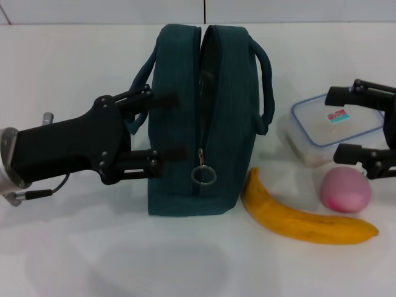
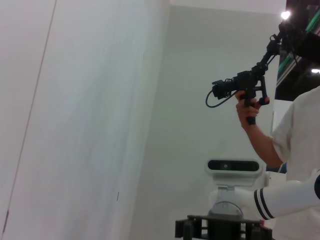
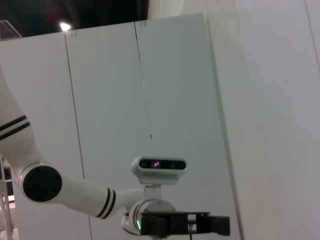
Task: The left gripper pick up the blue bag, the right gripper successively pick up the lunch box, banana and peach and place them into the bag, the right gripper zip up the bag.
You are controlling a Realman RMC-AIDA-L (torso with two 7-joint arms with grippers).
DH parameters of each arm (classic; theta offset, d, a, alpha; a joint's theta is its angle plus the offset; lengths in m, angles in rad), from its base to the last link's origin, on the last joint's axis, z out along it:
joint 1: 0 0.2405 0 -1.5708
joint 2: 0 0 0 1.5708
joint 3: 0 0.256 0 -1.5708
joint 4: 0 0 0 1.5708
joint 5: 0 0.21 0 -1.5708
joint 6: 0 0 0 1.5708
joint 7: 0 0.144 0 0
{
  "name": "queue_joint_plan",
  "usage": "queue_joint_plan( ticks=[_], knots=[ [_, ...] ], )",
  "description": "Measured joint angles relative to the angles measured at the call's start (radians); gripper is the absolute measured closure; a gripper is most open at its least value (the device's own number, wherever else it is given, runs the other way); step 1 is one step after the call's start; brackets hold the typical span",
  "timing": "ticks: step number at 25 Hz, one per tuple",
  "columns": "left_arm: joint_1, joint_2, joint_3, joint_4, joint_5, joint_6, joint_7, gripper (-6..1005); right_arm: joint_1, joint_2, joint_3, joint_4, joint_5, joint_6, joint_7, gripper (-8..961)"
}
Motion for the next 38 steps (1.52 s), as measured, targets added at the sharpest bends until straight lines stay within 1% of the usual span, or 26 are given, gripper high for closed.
queue_joint_plan(
  ticks=[9,18,22,25,28,31,35,36,38],
  knots=[
    [0.000,-0.001,0.003,0.001,0.000,0.000,0.000,124,-0.003,0.005,-0.001,0.000,-0.019,0.027,-0.002,88],
    [0.000,-0.002,0.002,-0.001,0.000,0.000,0.001,130,-0.002,0.005,-0.001,0.000,-0.019,0.038,-0.003,93],
    [-0.005,0.001,-0.002,0.014,-0.003,-0.001,-0.033,139,0.000,0.008,0.003,0.000,-0.019,0.054,-0.005,95],
    [-0.018,0.009,-0.004,0.061,-0.004,0.000,-0.119,146,-0.002,0.009,0.003,0.003,-0.019,0.055,-0.016,97],
    [-0.022,0.012,-0.016,0.117,0.000,-0.011,-0.219,153,-0.005,0.011,0.003,0.007,-0.019,0.055,-0.025,98],
    [-0.029,0.018,-0.027,0.209,0.029,-0.092,-0.402,160,-0.011,0.012,0.003,0.010,-0.019,0.055,-0.035,100],
    [-0.039,0.020,-0.035,0.387,0.179,-0.246,-0.684,170,-0.022,0.012,0.005,0.015,-0.019,0.061,-0.051,102],
    [-0.042,0.020,-0.042,0.440,0.232,-0.288,-0.780,172,-0.025,0.013,0.005,0.016,-0.019,0.064,-0.054,103],
    [-0.058,0.021,-0.059,0.518,0.336,-0.320,-0.929,177,-0.036,0.013,0.005,0.016,-0.019,0.070,-0.060,104]
  ],
)
